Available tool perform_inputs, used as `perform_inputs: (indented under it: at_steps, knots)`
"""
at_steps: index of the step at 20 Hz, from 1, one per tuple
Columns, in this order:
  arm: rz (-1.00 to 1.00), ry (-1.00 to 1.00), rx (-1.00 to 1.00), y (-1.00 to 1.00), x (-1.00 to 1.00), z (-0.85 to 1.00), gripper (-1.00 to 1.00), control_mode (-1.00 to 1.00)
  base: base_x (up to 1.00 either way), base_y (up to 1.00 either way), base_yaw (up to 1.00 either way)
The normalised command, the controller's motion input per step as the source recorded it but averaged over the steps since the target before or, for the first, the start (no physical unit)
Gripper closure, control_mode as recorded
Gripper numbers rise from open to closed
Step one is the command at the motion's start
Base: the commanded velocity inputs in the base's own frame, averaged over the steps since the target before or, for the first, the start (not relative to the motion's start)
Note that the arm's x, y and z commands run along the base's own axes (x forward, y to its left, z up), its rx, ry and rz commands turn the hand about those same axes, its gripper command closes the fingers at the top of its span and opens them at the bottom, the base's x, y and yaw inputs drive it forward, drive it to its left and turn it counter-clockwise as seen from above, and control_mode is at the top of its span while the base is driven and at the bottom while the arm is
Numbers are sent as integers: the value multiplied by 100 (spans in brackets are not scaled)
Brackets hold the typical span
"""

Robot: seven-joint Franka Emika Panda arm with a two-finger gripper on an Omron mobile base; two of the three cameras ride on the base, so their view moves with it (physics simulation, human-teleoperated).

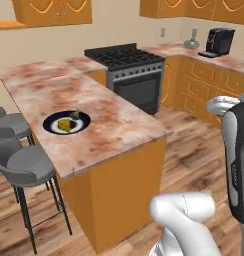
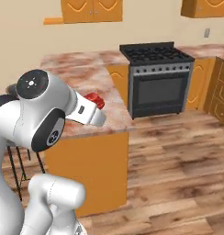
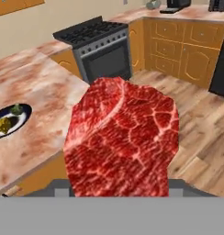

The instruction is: Take the cheese, steak, and broccoli from the fridge and place them on the plate on the dining counter to create an appetizer plate.

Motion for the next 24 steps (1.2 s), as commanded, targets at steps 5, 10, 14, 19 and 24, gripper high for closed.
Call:
perform_inputs:
  at_steps: [5,10,14,19,24]
  knots:
    - [0,0,0,0,0,0,100,100,33,37,78]
    - [0,0,0,0,0,0,100,100,92,4,28]
    - [0,0,0,0,0,0,100,100,100,1,14]
    - [9,5,-2,19,30,-5,100,-100,59,16,8]
    - [30,12,-7,56,78,-31,100,-100,0,0,0]
